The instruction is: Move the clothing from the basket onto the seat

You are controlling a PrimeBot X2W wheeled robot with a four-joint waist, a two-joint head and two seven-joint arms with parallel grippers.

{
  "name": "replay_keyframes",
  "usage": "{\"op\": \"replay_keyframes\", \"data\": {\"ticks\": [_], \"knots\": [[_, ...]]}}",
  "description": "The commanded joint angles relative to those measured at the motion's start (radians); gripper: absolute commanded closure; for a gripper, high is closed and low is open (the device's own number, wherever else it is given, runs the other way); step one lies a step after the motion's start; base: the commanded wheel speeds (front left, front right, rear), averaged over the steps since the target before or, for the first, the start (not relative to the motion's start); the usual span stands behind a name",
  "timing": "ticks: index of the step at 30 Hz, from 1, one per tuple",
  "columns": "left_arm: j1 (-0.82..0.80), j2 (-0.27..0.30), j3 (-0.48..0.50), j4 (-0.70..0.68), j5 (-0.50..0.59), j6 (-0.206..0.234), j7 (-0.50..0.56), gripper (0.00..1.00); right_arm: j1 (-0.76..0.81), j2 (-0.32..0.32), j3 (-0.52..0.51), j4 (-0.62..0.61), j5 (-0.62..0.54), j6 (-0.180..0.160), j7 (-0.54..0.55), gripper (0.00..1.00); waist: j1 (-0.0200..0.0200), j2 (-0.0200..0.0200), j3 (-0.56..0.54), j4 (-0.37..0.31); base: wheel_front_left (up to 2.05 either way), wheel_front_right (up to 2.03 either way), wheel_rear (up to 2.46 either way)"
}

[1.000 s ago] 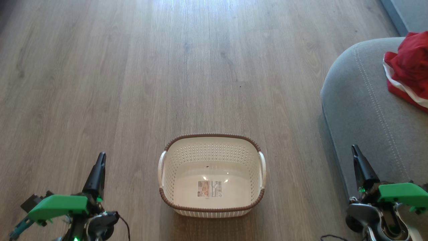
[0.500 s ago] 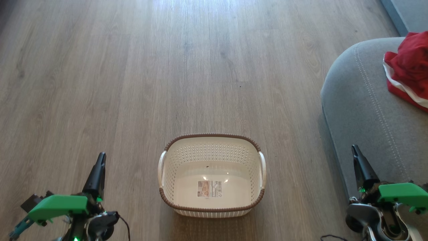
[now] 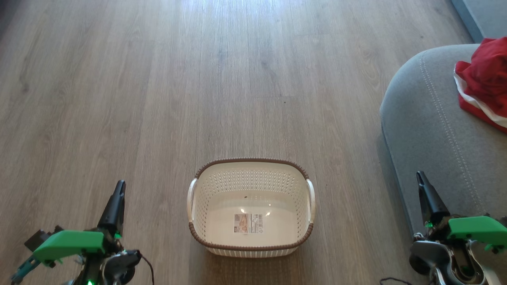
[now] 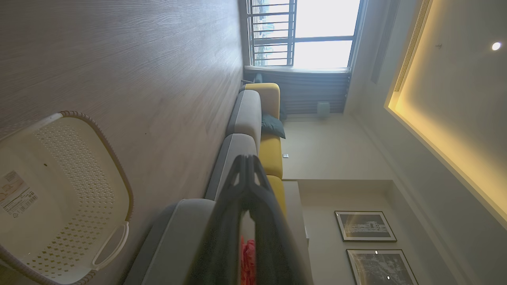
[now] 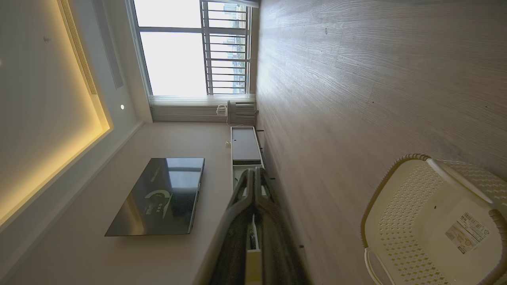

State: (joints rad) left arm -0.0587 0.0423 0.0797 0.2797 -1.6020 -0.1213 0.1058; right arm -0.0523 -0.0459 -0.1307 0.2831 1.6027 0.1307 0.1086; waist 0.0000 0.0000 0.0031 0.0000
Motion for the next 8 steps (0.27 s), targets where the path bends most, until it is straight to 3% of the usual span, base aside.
{"op": "replay_keyframes", "data": {"ticks": [1, 8], "knots": [[-0.049, 0.008, 0.034, -0.035, -0.007, -0.009, 0.007, 1.0, -0.056, -0.004, 0.017, -0.038, 0.006, 0.0, 0.004, 1.0, 0.0, 0.0, 0.0, 0.0, 0.0, 0.0, 0.0], [-0.049, 0.008, 0.034, -0.035, -0.007, -0.009, 0.007, 1.0, -0.056, -0.004, 0.017, -0.038, 0.006, 0.0, 0.004, 1.0, 0.0, 0.0, 0.0, 0.0, 0.0, 0.0, 0.0]]}}
